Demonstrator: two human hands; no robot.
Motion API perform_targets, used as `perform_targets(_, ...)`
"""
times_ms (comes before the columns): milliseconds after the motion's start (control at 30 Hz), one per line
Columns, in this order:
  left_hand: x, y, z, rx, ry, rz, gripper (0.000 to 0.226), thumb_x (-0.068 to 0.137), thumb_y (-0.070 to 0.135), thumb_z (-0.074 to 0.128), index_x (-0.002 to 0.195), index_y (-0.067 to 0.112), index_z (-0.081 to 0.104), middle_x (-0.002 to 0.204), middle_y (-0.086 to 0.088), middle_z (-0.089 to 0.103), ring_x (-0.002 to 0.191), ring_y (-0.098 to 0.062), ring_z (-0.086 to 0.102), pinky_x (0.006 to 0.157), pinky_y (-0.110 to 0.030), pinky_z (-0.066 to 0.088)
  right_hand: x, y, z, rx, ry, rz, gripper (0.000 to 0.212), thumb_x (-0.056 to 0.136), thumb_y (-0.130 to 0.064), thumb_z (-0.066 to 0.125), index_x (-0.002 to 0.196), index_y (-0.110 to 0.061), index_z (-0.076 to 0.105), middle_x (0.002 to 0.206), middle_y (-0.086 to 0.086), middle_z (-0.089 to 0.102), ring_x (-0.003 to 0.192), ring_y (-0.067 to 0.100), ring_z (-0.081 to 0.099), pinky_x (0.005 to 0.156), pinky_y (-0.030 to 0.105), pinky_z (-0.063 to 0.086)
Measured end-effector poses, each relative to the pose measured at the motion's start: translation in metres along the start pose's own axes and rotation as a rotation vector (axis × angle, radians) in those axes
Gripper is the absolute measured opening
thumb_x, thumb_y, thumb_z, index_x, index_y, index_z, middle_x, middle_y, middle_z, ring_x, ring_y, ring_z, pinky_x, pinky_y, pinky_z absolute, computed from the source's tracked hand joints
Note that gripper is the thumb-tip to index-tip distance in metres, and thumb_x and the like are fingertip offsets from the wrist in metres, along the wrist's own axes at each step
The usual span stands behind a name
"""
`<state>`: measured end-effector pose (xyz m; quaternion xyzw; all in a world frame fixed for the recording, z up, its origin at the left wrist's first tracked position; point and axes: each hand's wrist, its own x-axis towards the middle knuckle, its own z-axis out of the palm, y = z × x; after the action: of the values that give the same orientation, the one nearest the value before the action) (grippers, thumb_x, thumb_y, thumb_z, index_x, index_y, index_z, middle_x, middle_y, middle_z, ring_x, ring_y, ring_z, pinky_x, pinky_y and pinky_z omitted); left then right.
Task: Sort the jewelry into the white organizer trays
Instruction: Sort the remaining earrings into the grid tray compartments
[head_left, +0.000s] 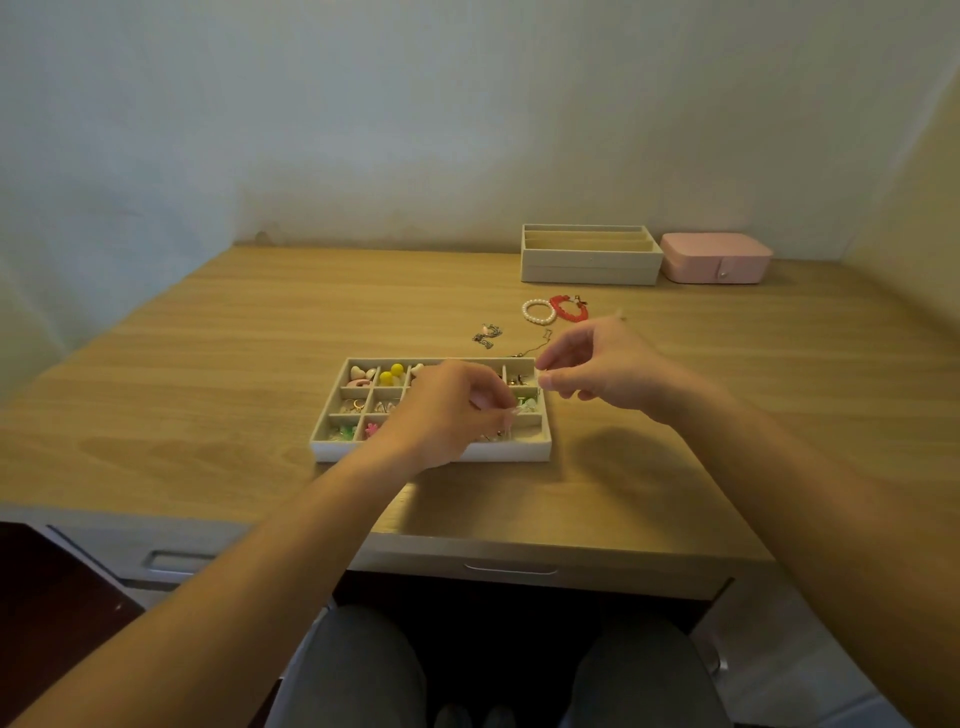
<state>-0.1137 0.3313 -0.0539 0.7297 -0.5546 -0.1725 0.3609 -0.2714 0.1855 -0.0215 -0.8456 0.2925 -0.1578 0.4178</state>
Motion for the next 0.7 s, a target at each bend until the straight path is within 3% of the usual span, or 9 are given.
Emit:
perform_targets(133, -0.003, 0.002, 0.002, 0.143, -0.008, 0.068, 0.006, 0.082, 0.032, 0.080, 0.086, 0.030, 0.077, 0.077, 0.014, 0.071, 0.071, -0.002, 0.060, 0.070, -0.030, 0.049, 0.000, 0.005, 0.003, -0.003, -0.038, 0.000, 0.016, 0.080, -0.005, 0.083, 0.090, -0.015, 0.075, 0.075, 0.002, 0.075, 0.065, 0.009, 0.067, 0.055, 0.019, 0.050)
perform_targets(300, -0.002, 0.009, 0.002, 0.316, -0.038, 0.115, 0.008, 0.085, 0.039, 0.076, 0.092, 0.035, 0.079, 0.083, 0.016, 0.070, 0.081, -0.006, 0.061, 0.078, -0.037, 0.054, 0.003, 0.007, 0.008, -0.081, -0.075, -0.008, 0.022, 0.075, -0.013, 0.089, 0.092, -0.020, 0.077, 0.081, -0.003, 0.077, 0.081, 0.015, 0.074, 0.078, 0.035, 0.062)
perform_targets(500, 0.003, 0.011, 0.001, 0.330, -0.113, 0.098, 0.012, 0.088, 0.036, 0.074, 0.098, 0.035, 0.080, 0.090, 0.012, 0.073, 0.083, -0.007, 0.063, 0.082, -0.033, 0.054, 0.002, 0.003, 0.010, -0.167, -0.122, -0.077, 0.026, 0.077, -0.015, 0.088, 0.098, -0.022, 0.075, 0.087, -0.005, 0.077, 0.085, 0.009, 0.073, 0.086, 0.035, 0.060)
perform_targets(700, 0.003, 0.011, -0.009, 0.244, -0.177, 0.063, 0.012, 0.092, 0.029, 0.069, 0.094, 0.030, 0.080, 0.079, 0.016, 0.068, 0.066, 0.004, 0.054, 0.058, -0.015, 0.037, 0.001, 0.002, 0.017, -0.233, -0.146, -0.088, 0.026, 0.079, -0.015, 0.086, 0.101, -0.023, 0.075, 0.084, -0.009, 0.077, 0.078, 0.004, 0.072, 0.075, 0.022, 0.058)
